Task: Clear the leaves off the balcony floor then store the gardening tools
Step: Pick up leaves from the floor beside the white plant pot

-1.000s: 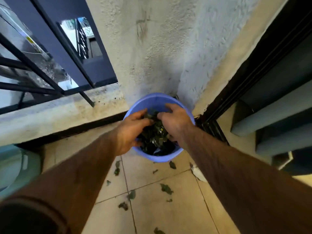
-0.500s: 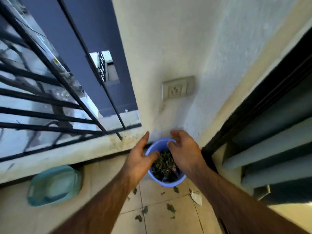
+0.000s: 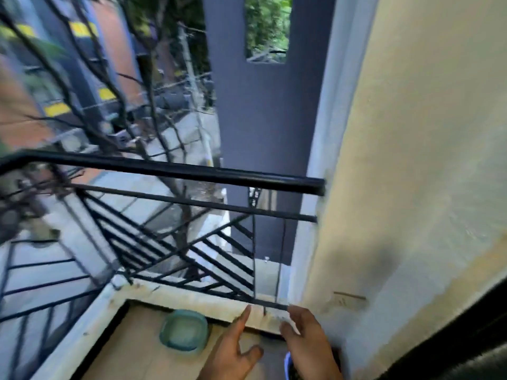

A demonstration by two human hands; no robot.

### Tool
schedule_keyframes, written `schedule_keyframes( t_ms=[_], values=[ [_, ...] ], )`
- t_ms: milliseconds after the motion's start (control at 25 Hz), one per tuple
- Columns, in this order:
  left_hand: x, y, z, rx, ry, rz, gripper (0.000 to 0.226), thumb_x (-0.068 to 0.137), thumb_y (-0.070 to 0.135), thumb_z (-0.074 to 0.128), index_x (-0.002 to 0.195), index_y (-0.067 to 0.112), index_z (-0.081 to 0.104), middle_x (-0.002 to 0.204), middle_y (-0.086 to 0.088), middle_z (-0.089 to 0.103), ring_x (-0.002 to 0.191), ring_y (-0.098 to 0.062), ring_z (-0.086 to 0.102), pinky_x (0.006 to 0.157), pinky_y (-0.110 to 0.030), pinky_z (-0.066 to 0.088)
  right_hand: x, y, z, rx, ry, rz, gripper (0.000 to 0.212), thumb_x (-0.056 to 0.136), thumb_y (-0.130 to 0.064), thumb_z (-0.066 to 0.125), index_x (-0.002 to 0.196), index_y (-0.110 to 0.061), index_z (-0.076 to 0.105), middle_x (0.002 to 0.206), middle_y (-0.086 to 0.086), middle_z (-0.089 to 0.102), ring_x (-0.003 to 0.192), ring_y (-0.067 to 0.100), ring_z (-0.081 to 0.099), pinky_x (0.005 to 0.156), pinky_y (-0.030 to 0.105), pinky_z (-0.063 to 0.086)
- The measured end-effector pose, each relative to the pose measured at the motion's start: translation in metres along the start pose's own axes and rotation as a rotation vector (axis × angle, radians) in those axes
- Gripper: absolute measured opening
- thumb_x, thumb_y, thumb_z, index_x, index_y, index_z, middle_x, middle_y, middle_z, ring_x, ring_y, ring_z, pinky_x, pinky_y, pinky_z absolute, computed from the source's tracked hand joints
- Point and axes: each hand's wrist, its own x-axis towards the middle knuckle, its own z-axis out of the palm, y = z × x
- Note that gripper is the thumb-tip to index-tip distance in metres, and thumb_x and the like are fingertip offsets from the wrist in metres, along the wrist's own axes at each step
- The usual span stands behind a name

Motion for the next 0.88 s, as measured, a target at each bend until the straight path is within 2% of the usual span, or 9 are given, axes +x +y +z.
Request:
schedule_keyframes(
  t_ms=[80, 160, 200, 320, 400, 480, 640, 760, 880],
  values=[
    [-0.037, 0.008, -0.031, -0.014, 0.049, -0.026, 0.085, 0.087, 0.033, 0.073, 0.153, 0.043, 0.020, 0.153, 0.012, 0.034, 0.147, -0.009, 0.029, 0.110, -0.011, 0.026, -0.022, -0.036, 0.009, -0.085, -0.082, -0.059, 0.029, 0.090, -0.013, 0.073, 0.112, -0.029, 0.065, 0.112, -0.003, 0.066, 0.112, 0.018, 0.063, 0.091, 0.018, 0.040],
    [-0.073, 0.005, -0.062, -0.008, 0.127, -0.074, 0.091, 0.085, 0.046, 0.070, 0.158, 0.043, 0.015, 0.157, 0.011, 0.031, 0.148, -0.009, 0.026, 0.118, -0.021, 0.025, -0.040, -0.063, 0.028, -0.172, -0.174, -0.133, 0.035, 0.094, -0.015, 0.070, 0.128, -0.017, 0.064, 0.122, -0.001, 0.065, 0.119, 0.022, 0.062, 0.094, 0.020, 0.040],
    [-0.087, -0.002, -0.077, -0.001, 0.176, -0.090, 0.091, 0.084, 0.050, 0.069, 0.157, 0.045, 0.015, 0.159, 0.009, 0.031, 0.147, -0.009, 0.029, 0.118, -0.024, 0.028, -0.047, -0.073, 0.038, -0.208, -0.215, -0.171, 0.039, 0.095, -0.017, 0.068, 0.134, -0.014, 0.061, 0.129, 0.002, 0.065, 0.124, 0.023, 0.060, 0.099, 0.023, 0.041],
    [-0.136, -0.018, -0.118, 0.004, 0.365, -0.138, 0.084, 0.086, 0.043, 0.071, 0.153, 0.043, 0.021, 0.159, 0.000, 0.038, 0.141, -0.011, 0.039, 0.110, -0.016, 0.030, -0.079, -0.102, 0.069, -0.359, -0.334, -0.310, 0.043, 0.097, -0.024, 0.066, 0.139, -0.018, 0.056, 0.140, 0.003, 0.062, 0.130, 0.021, 0.057, 0.105, 0.026, 0.040],
    [-0.166, -0.034, -0.147, 0.033, 0.466, -0.185, 0.086, 0.088, 0.044, 0.070, 0.157, 0.034, 0.021, 0.160, -0.008, 0.036, 0.144, -0.019, 0.038, 0.114, -0.025, 0.032, -0.094, -0.121, 0.091, -0.446, -0.404, -0.411, 0.047, 0.097, -0.028, 0.065, 0.142, -0.021, 0.053, 0.142, 0.001, 0.060, 0.132, 0.020, 0.054, 0.106, 0.026, 0.039],
    [-0.192, -0.054, -0.177, 0.044, 0.571, -0.203, 0.091, 0.083, 0.054, 0.068, 0.158, 0.034, 0.020, 0.164, -0.002, 0.031, 0.148, -0.017, 0.032, 0.120, -0.035, 0.030, -0.113, -0.143, 0.117, -0.487, -0.460, -0.512, 0.051, 0.096, -0.029, 0.066, 0.144, -0.021, 0.051, 0.144, 0.001, 0.057, 0.134, 0.019, 0.052, 0.108, 0.027, 0.038],
    [-0.239, -0.080, -0.213, 0.021, 0.738, -0.228, 0.088, 0.089, 0.038, 0.071, 0.160, 0.027, 0.021, 0.164, 0.005, 0.027, 0.148, -0.012, 0.028, 0.122, -0.033, 0.026, -0.142, -0.173, 0.170, -0.545, -0.541, -0.598, 0.061, 0.093, -0.034, 0.068, 0.148, -0.021, 0.047, 0.147, 0.003, 0.054, 0.133, 0.021, 0.052, 0.108, 0.029, 0.040],
    [-0.276, -0.106, -0.223, -0.002, 0.842, -0.290, 0.087, 0.090, 0.036, 0.070, 0.161, 0.026, 0.021, 0.164, 0.006, 0.027, 0.149, -0.011, 0.027, 0.121, -0.028, 0.023, -0.161, -0.186, 0.214, -0.594, -0.625, -0.684, 0.067, 0.089, -0.036, 0.070, 0.149, -0.019, 0.045, 0.147, 0.006, 0.055, 0.132, 0.023, 0.052, 0.107, 0.031, 0.042],
    [-0.317, -0.133, -0.219, -0.063, 0.958, -0.401, 0.087, 0.090, 0.036, 0.071, 0.160, 0.023, 0.022, 0.165, 0.003, 0.027, 0.149, -0.011, 0.026, 0.121, -0.026, 0.022, -0.181, -0.190, 0.256, -0.690, -0.753, -0.786, 0.074, 0.088, -0.036, 0.072, 0.152, -0.016, 0.041, 0.152, 0.008, 0.048, 0.138, 0.024, 0.046, 0.111, 0.030, 0.036]
  ],
)
